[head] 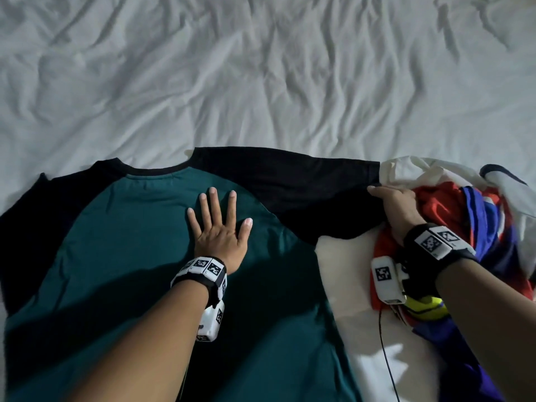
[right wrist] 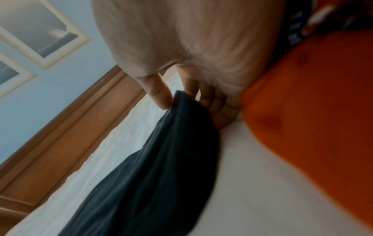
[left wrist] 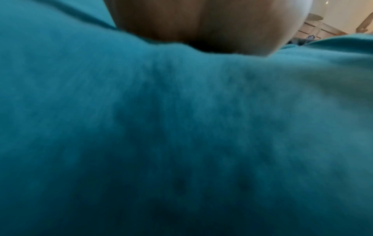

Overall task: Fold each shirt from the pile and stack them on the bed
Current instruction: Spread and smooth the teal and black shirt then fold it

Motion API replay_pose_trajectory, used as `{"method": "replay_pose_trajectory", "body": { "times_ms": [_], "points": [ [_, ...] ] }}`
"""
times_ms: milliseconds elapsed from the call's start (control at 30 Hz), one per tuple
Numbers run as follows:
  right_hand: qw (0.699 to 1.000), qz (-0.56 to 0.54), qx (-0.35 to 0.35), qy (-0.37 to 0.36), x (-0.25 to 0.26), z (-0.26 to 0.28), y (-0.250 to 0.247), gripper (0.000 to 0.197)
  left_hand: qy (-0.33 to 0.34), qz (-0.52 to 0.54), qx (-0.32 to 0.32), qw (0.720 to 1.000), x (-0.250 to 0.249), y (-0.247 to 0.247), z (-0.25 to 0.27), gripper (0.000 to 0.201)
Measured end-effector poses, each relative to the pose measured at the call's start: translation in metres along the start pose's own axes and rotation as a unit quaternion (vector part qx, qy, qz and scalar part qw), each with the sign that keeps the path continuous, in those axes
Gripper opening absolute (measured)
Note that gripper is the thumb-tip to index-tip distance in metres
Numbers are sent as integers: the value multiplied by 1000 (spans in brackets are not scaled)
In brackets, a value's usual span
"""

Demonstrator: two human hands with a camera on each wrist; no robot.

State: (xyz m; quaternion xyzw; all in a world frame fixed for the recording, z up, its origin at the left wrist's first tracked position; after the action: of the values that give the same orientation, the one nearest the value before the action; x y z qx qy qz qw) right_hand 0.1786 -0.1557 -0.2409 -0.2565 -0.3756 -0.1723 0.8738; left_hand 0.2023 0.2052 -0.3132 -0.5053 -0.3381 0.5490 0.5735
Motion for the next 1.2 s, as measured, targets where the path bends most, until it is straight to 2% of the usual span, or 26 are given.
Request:
{"method": "replay_pose_trajectory", "body": {
  "times_ms": [67, 167, 267, 333, 367, 433, 533, 567, 600, 700, 733, 833, 933, 1033, 1133, 1200],
  "points": [
    [1000, -19, -9, 17, 4, -3, 8, 33, 0, 2, 2, 1000, 0, 1, 0, 71],
    [998, 16, -47, 33, 6, -11, 16, 51, -5, 5, 6, 1000, 0, 1, 0, 71],
    [992, 6, -86, 95, 7, -18, 17, 92, -10, 6, 9, 1000, -1, 0, 0, 71],
    [989, 31, -71, 127, 8, -18, 18, 102, -9, 8, 10, 1000, -1, 0, -1, 71],
    [988, 57, -67, 130, 7, -20, 18, 100, -9, 9, 12, 1000, -1, 1, 0, 70],
    [986, 108, -83, 100, 7, -19, 17, 78, -8, 10, 9, 1000, -1, 2, 0, 71],
    [984, 115, -136, 7, 10, -16, 16, 45, -3, 6, -5, 1000, -1, 2, 0, 71],
    [984, 109, -140, -11, 10, -15, 17, 39, -2, 5, -6, 1000, -1, 3, -1, 71],
    [986, 94, -137, -9, 8, -12, 17, 42, -1, 4, -6, 1000, 0, 4, -1, 71],
    [994, 7, -97, 56, -7, -2, 12, 85, 2, 1, -7, 1000, 0, 5, 0, 71],
    [995, -8, -75, 68, -10, 3, 10, 85, 2, 1, -9, 1000, 0, 5, 0, 71],
    [997, 20, -31, 73, -20, 12, 8, 63, 0, -2, -5, 1000, -1, 5, 2, 71],
    [992, 98, -77, -25, -16, 23, 9, 28, -1, -1, -2, 1000, -1, 5, 1, 71],
    [970, 194, -131, -65, -18, 29, 7, 30, 0, -2, -5, 1000, -1, 5, 2, 71],
    [954, 266, -125, -56, -21, 43, 13, 36, 1, -2, -7, 1000, -1, 4, 2, 71],
    [918, 345, -151, -120, -8, 62, 23, 48, -1, -3, -2, 1000, -1, 5, 2, 71]
  ]
}}
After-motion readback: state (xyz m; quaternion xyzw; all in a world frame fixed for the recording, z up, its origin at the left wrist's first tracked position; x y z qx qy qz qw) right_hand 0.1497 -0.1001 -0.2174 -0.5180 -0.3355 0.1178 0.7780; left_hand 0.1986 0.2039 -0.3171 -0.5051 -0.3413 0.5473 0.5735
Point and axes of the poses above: each hand's wrist, its own z-axis away from the middle knuckle, its own y-axis out of the palm, x = y × z, the point moved 4 cm from there along -z, towards the middle knuckle, and after that the axes turned 4 degrees about y, right-handed, at the moved point
